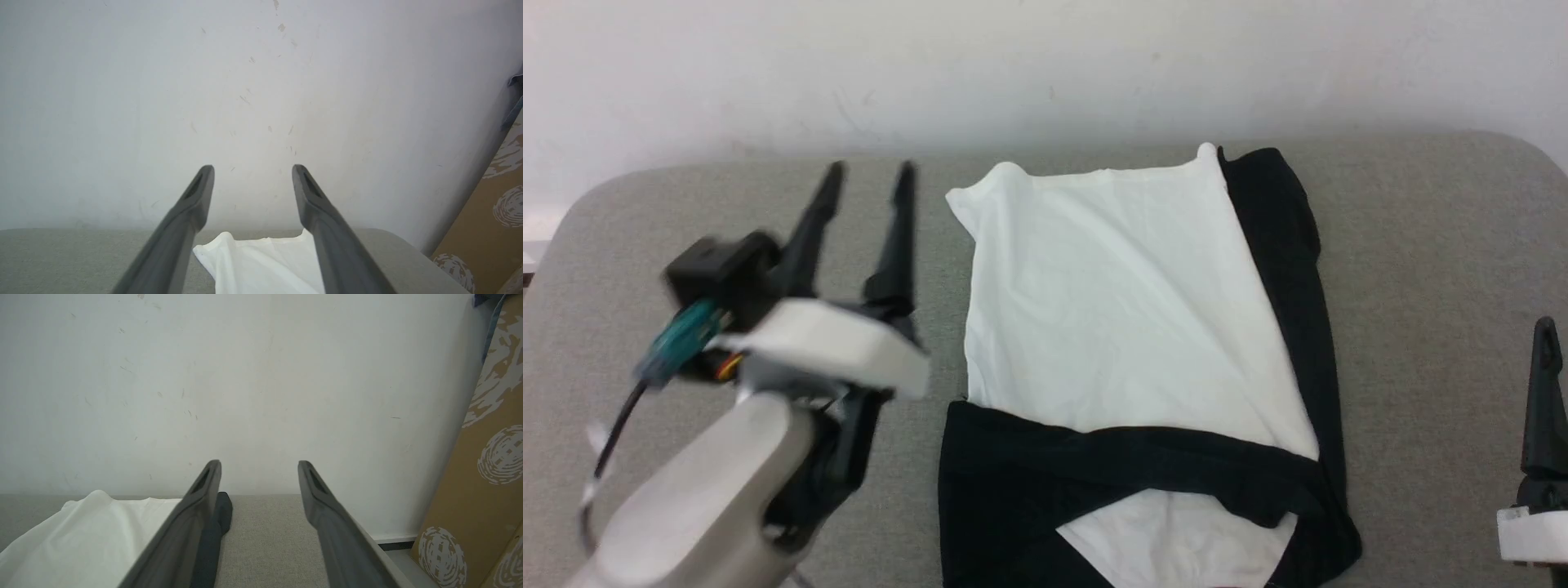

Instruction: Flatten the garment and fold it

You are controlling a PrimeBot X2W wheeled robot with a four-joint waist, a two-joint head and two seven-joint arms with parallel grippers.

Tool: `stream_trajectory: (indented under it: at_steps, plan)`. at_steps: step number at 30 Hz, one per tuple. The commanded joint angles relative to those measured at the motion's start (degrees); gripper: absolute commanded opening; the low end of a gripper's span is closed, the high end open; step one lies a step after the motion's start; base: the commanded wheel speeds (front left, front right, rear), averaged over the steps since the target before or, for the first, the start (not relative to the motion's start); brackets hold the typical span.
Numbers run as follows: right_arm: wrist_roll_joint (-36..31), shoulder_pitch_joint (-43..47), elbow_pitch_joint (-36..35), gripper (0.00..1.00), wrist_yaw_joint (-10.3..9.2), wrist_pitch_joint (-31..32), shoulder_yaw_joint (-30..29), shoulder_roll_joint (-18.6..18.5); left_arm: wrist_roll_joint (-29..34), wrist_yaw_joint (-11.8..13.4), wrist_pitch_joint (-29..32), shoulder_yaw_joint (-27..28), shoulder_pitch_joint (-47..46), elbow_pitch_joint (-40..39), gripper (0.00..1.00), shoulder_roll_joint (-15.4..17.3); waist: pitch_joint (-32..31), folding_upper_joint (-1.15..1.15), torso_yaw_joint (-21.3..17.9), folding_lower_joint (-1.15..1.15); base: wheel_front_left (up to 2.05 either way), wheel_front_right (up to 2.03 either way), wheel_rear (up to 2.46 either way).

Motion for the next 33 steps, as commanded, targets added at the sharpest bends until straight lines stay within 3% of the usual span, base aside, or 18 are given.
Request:
stream_trajectory:
  at_steps: [1, 4, 7, 11, 16, 20, 27, 31, 33]
  plan:
    - [0.56, 0.86, 0.07, 1.0, -0.06, -0.07, 0.22, 0.16, 3.81, 2.16, -0.24, 3.63, 5.76, -5.42, 1.0, 2.2, -0.91, 0.0, 1.35, 0.01, 0.0, 0.0, 0.0]
    - [0.95, 1.36, 0.24, 1.0, -0.06, -0.17, 0.56, 0.16, 9.01, 3.07, -0.25, 9.8, 14.73, -13.19, 1.0, 4.06, -1.0, 0.0, 2.18, 0.01, 0.0, 0.0, 0.0]
    - [1.51, 1.61, 0.68, 1.0, -0.06, -0.44, 1.06, 0.16, 13.72, 2.68, -0.26, 14.67, 23.86, -17.65, 1.0, 3.06, -0.89, 0.0, 2.83, 0.01, 0.0, 0.0, 0.0]
    - [2.41, 1.9, 1.58, 1.0, -0.06, -1.0, 1.77, 0.16, 20.28, -0.05, -0.26, 19.22, 33.97, -19.29, 1.0, -0.85, -0.6, 0.0, 3.43, 0.01, 0.0, 0.0, 0.0]
    - [3.77, 2.86, 3.39, 1.0, -0.06, -1.95, 2.8, 0.16, 26.94, -3.61, -0.26, 22.39, 42.59, -14.41, 1.0, -5.81, -0.08, 0.0, 4.17, 0.01, 0.0, 0.0, 0.0]
    - [4.69, 3.28, 4.99, 1.0, -0.06, -2.69, 3.61, 0.16, 31.38, -6.54, -0.27, 23.29, 44.52, -9.32, 1.0, -8.43, 0.41, 0.0, 4.62, 0.01, 0.0, 0.0, 0.0]
    - [4.34, 1.72, 6.12, 1.0, -0.06, -2.86, 4.43, 0.16, 33.87, -11.34, -0.27, 27.46, 43.04, -8.5, 1.0, -13.56, 1.96, 0.0, 4.84, 0.01, 0.0, 0.0, 0.0]
    - [5.92, -4.41, 4.42, 1.0, -0.06, 0.41, 5.43, 0.05, 34.73, -13.01, -0.27, 29.36, 41.74, -9.34, 1.0, -15.5, 4.52, 0.0, 4.73, 0.01, 0.0, 0.0, 0.0]
    - [7.7, -9.25, 3.48, 1.0, -0.06, 4.12, 5.67, -1.79, 35.3, -13.62, -0.27, 30.07, 40.9, -9.94, 1.0, -16.24, 6.22, 0.0, 4.75, 0.01, 0.0, 0.0, 0.0]
